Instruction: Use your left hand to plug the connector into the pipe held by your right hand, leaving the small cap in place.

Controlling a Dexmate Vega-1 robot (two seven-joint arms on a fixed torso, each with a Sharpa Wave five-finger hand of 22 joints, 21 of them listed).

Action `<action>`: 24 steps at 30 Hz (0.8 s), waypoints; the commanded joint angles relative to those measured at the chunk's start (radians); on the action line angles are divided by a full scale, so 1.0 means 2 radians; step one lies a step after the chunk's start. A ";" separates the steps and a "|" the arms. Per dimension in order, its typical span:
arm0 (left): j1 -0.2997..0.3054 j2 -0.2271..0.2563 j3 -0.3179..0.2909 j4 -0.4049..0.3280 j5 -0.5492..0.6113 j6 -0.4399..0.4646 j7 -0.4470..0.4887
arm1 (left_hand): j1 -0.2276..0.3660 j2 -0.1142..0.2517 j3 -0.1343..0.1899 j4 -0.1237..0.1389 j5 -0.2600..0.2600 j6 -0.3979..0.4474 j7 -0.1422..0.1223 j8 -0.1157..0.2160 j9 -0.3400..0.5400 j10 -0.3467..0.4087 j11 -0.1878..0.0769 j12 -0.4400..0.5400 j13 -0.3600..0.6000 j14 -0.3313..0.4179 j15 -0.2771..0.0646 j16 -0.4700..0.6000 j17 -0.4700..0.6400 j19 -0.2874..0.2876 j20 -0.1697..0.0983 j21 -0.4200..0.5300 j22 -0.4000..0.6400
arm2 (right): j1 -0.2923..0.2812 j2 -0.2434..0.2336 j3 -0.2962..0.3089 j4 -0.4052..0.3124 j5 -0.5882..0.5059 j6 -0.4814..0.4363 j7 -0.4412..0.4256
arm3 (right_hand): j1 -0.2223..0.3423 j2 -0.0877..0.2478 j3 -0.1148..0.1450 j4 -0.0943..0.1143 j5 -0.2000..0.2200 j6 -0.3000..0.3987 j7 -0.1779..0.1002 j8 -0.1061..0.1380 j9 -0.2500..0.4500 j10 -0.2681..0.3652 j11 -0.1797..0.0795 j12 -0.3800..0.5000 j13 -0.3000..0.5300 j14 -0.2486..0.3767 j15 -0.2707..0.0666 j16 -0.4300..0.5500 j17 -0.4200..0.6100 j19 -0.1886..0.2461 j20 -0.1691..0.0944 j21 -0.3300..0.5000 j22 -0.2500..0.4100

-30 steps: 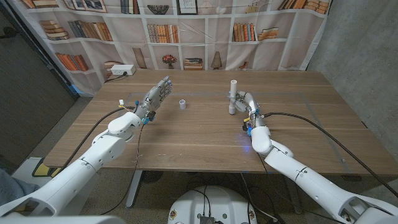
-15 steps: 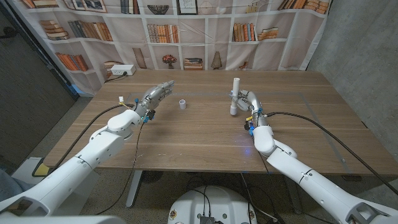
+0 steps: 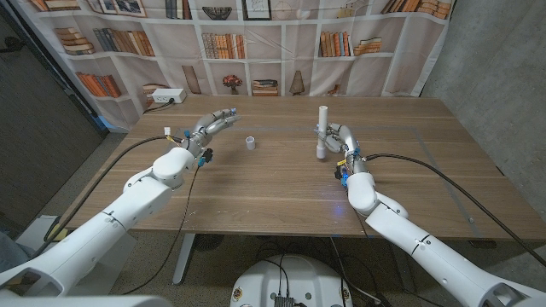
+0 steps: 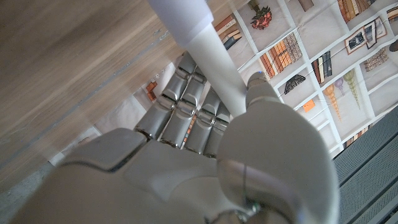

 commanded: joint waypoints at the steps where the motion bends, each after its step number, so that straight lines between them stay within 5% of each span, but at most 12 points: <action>1: -0.027 0.026 0.024 -0.033 0.098 0.067 0.035 | 0.025 -0.006 0.005 -0.006 -0.001 0.011 -0.006 0.002 0.001 0.011 -0.004 -0.002 0.002 0.010 -0.017 -0.003 0.000 0.008 0.000 0.003 0.001 | -0.007 0.001 -0.001 -0.013 -0.004 -0.013 -0.004 | 0.000 0.002 0.054 0.048 0.001 0.037 -0.032 0.001 0.002 -0.002 -0.001 -0.003 0.001 -0.003 -0.043 -0.002 0.002 -0.002 -0.066 0.002 0.000; 12: -0.058 0.055 0.061 -0.073 0.206 0.148 0.029 | 0.054 -0.016 0.009 -0.003 -0.003 0.036 -0.013 0.006 0.002 0.032 -0.014 -0.002 0.002 0.024 -0.024 -0.005 0.001 0.016 -0.003 0.003 0.002 | -0.004 0.004 -0.004 -0.013 -0.007 -0.015 -0.005 | 0.000 0.001 0.056 0.049 0.000 0.035 -0.029 -0.001 0.002 -0.005 0.004 -0.005 0.001 -0.008 -0.042 -0.005 0.003 -0.006 -0.066 0.003 -0.001; 24: -0.112 0.089 0.115 -0.111 0.319 0.238 -0.057 | 0.059 -0.016 0.010 0.002 -0.004 0.037 -0.016 0.003 0.002 0.034 -0.017 -0.005 0.002 0.019 -0.024 -0.010 0.002 0.013 -0.005 0.001 0.002 | -0.003 0.007 -0.006 -0.010 -0.004 -0.012 -0.004 | 0.001 0.002 0.059 0.048 0.000 0.035 -0.030 -0.002 0.002 -0.006 0.005 -0.007 0.001 -0.010 -0.043 -0.006 0.004 -0.009 -0.066 0.004 -0.002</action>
